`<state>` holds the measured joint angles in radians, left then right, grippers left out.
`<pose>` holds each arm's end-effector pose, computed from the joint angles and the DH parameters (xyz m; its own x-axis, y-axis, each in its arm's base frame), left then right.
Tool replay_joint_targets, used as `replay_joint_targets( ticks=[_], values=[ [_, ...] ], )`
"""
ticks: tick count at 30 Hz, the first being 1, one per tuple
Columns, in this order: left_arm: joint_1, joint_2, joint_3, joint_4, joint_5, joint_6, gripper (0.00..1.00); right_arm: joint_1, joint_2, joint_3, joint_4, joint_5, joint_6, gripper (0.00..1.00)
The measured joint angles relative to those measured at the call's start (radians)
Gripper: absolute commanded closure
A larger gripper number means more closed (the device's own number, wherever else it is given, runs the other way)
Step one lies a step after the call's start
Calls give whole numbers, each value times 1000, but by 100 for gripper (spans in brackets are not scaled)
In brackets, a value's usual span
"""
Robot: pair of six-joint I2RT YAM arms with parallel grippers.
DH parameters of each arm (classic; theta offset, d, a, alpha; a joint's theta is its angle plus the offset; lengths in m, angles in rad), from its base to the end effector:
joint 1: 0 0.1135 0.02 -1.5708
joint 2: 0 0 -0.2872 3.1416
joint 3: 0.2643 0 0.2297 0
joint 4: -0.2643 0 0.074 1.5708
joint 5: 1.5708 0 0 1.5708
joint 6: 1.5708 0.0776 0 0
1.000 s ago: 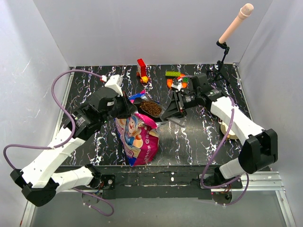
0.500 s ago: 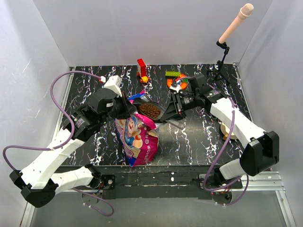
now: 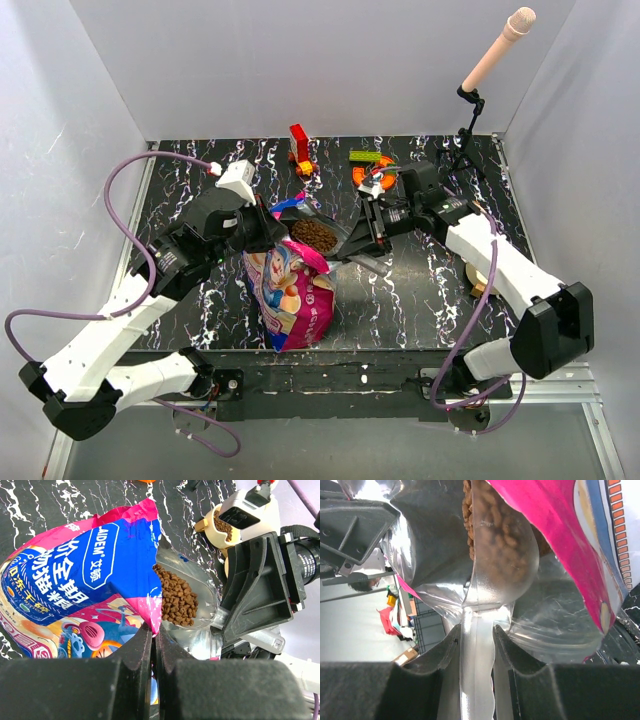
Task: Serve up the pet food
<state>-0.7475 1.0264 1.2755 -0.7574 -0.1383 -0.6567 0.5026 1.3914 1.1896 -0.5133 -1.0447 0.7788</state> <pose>0.1562 -0.1302 0.3986 -0.6398 -0.2314 -0.7328 0.2454 0.8421 -0.4802 0.2159 0.1953 0.3364 -0.9808 -0.1366 -0.1391 -0.1758 0.3112 0.9339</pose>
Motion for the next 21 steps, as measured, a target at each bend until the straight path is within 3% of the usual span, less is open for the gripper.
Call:
replay_joint_targets(
  ticks=[21],
  values=[
    [5,-27,-5,-16,8,0,100,-38,-214,-206,240,-90,88,99]
  ],
)
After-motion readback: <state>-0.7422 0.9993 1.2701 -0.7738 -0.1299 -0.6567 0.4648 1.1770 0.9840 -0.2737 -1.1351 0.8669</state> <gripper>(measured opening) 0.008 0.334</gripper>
